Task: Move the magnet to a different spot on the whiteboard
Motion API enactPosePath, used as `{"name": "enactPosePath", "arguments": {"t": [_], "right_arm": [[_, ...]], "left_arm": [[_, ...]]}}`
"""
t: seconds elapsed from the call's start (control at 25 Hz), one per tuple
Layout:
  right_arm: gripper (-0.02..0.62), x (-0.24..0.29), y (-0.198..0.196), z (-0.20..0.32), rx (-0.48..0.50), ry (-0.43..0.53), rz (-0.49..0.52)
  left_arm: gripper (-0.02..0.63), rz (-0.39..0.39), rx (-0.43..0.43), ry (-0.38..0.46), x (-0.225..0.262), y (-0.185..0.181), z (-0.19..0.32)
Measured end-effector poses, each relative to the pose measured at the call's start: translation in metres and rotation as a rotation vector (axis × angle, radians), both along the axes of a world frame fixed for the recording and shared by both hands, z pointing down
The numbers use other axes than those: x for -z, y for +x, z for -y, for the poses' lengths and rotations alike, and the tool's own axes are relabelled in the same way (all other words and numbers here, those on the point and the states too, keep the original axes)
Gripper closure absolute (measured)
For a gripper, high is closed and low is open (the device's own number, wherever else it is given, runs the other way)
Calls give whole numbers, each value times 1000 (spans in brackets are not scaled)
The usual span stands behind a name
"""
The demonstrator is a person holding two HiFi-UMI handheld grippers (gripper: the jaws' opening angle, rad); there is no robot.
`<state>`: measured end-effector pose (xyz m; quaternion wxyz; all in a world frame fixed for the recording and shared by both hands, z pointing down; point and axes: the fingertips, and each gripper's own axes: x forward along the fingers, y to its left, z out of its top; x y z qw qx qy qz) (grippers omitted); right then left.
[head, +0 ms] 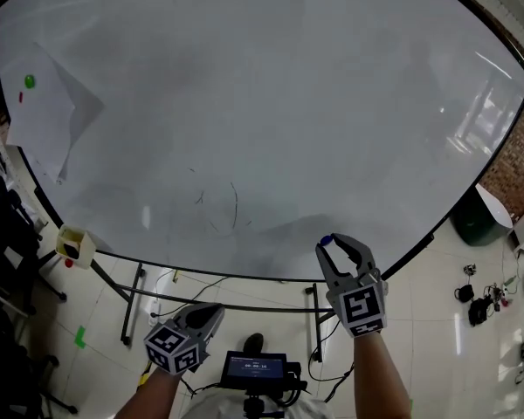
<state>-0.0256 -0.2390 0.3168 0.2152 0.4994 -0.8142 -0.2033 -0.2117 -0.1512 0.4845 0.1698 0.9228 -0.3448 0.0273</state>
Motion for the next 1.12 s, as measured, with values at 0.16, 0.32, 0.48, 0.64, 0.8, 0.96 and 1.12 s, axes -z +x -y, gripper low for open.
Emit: {"name": "enactPosePath", "arguments": {"t": [0.16, 0.32, 0.48, 0.64, 0.8, 0.96, 1.12], "right_arm": [[442, 6, 7, 18, -36, 36, -132], [442, 14, 19, 33, -120, 81, -313], [442, 19, 26, 49, -164, 113, -458], [442, 34, 27, 60, -187, 121, -473], [442, 45, 33, 68, -216, 143, -483], [442, 44, 37, 72, -245, 154, -517], [440, 40, 39, 73, -258, 183, -578]], "left_arm": [[571, -23, -4, 23, 6, 7, 10], [571, -40, -24, 32, 14, 18, 26], [571, -28, -31, 50, 16, 23, 40], [571, -23, -44, 36, 13, 28, 44], [571, -25, -31, 28, 8, 24, 52], [571, -33, -34, 21, 6, 28, 58], [571, -28, -38, 19, 5, 34, 63]]}}
